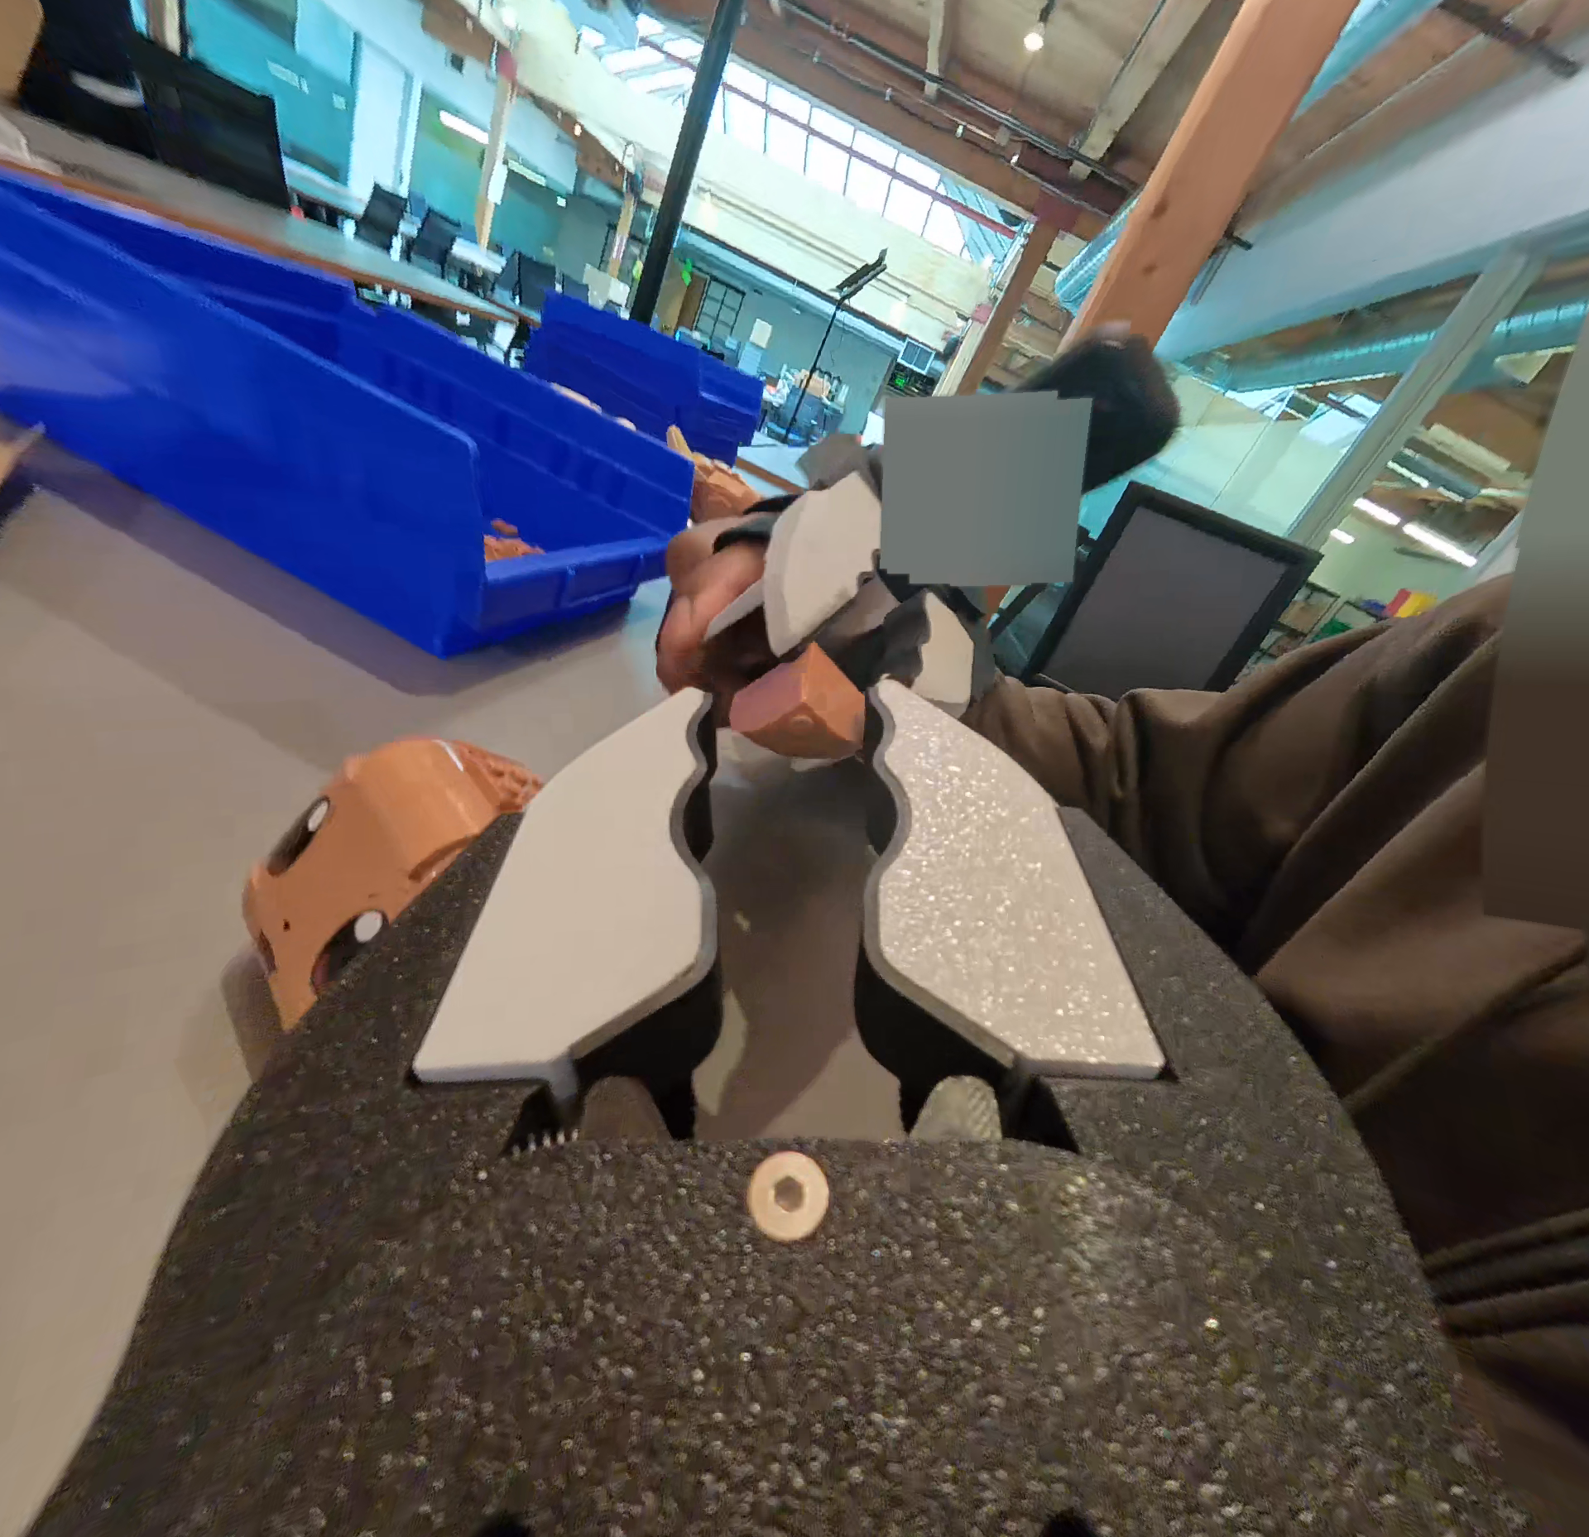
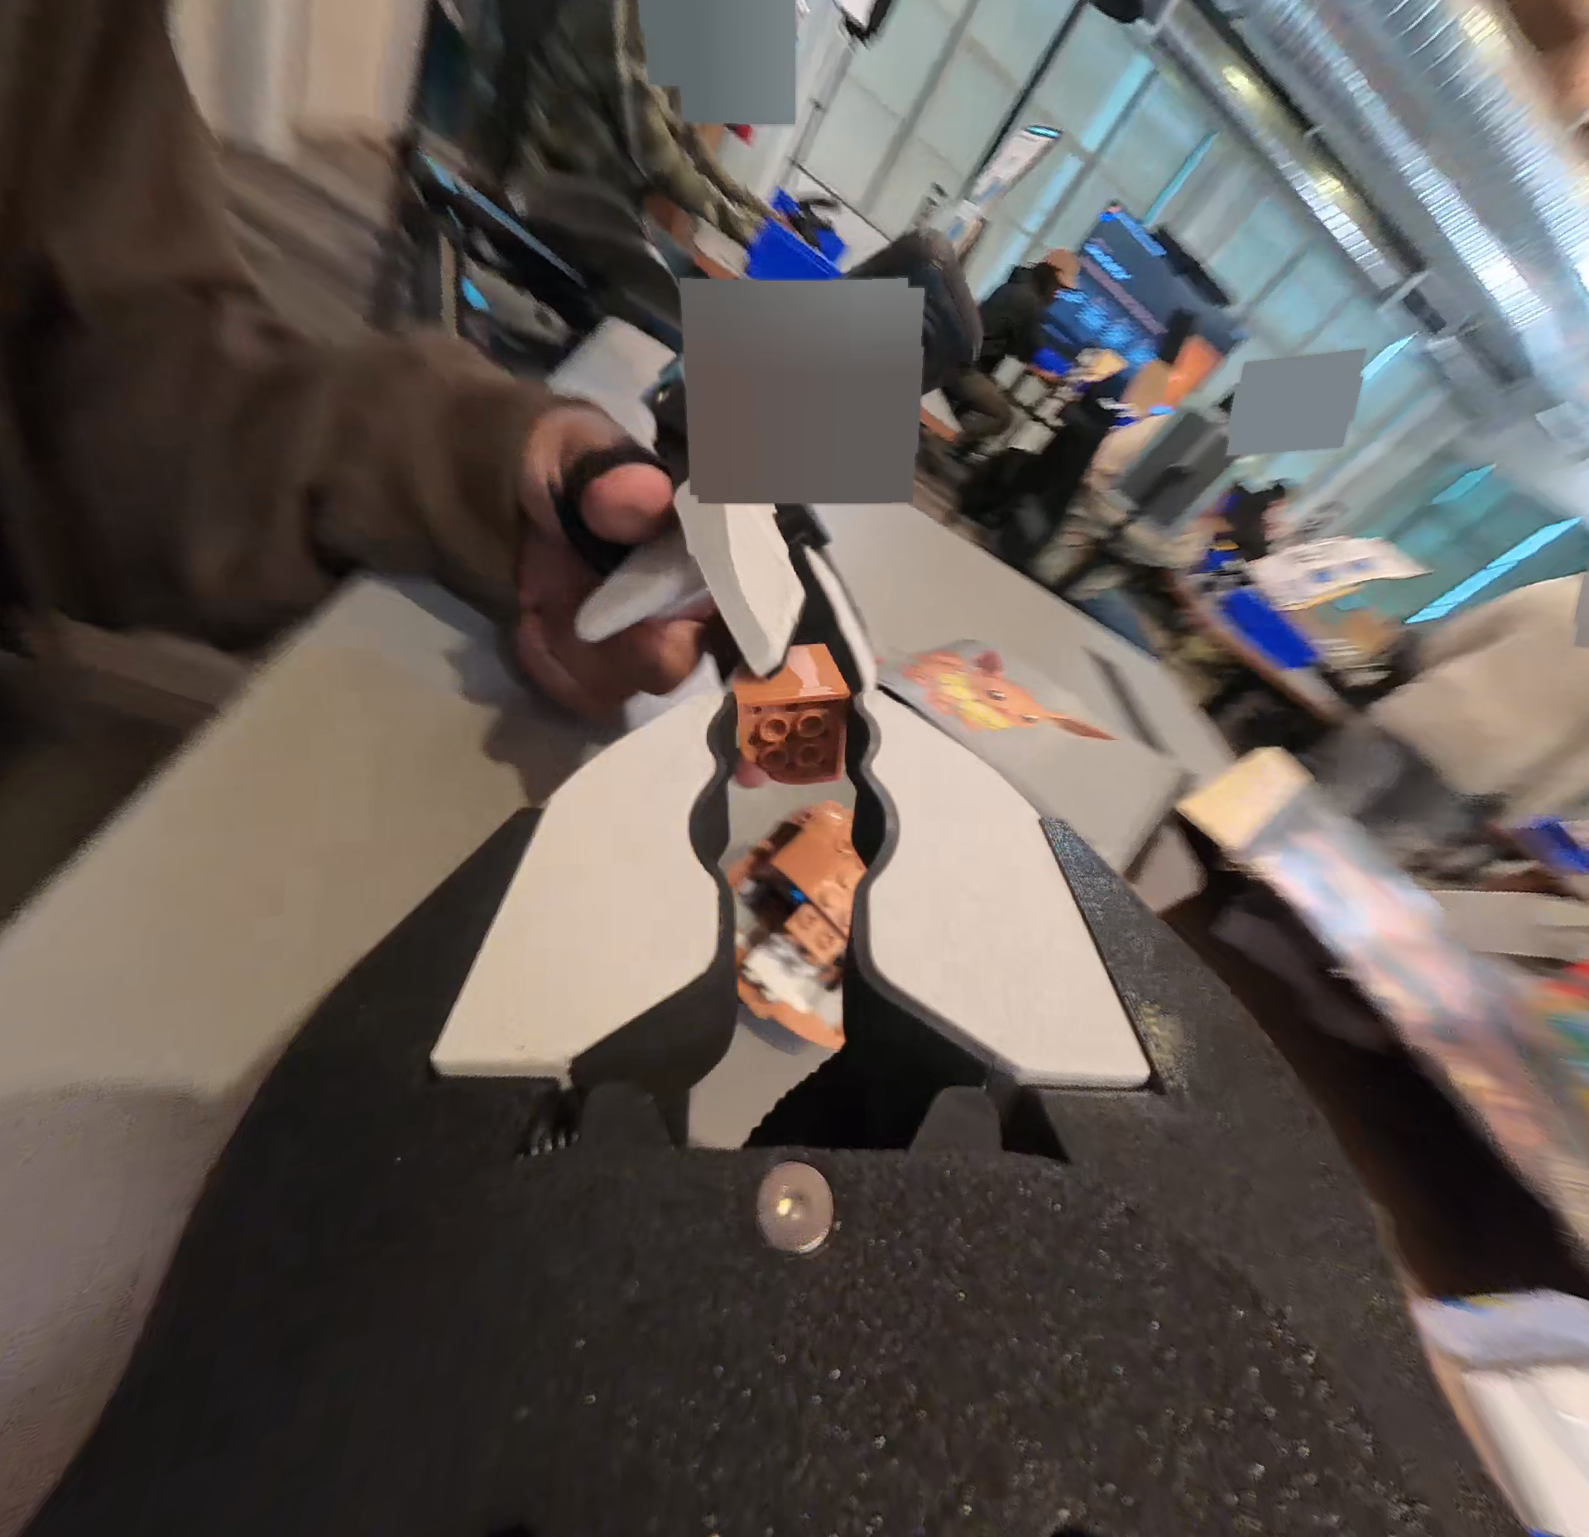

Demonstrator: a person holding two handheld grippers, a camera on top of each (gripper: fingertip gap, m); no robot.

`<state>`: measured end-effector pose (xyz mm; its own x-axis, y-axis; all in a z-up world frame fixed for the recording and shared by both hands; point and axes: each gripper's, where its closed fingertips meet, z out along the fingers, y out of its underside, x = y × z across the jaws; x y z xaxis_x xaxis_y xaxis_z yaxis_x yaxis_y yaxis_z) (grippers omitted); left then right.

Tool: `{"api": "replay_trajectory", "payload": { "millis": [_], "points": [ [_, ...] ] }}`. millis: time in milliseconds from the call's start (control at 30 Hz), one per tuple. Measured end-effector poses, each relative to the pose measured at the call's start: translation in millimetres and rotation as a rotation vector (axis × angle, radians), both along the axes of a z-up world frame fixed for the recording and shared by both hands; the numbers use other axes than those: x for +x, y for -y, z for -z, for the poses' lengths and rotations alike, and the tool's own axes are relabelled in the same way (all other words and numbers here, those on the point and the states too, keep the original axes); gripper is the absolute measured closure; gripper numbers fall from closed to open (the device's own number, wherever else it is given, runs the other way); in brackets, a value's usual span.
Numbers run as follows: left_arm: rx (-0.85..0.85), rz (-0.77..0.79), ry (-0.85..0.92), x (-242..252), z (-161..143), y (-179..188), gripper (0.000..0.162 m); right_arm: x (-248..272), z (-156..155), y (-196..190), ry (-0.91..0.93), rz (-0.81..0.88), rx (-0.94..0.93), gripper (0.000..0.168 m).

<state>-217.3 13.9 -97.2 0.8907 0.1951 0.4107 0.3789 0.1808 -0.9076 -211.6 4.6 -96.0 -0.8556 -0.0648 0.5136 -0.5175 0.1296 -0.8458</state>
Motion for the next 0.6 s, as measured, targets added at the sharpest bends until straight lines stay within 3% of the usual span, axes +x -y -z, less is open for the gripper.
{"api": "replay_trajectory", "payload": {
  "millis": [300,600],
  "points": [
    [0.044,0.075,0.202,-1.9,8.6,-5.1,0.135,-3.4,5.7,4.7,-0.291,0.109,0.020,0.145],
    [0.068,0.107,0.175,2.7,3.1,-5.8,0.138,2.0,-0.3,3.0,-0.232,0.069,0.002,0.145]
  ]
}}
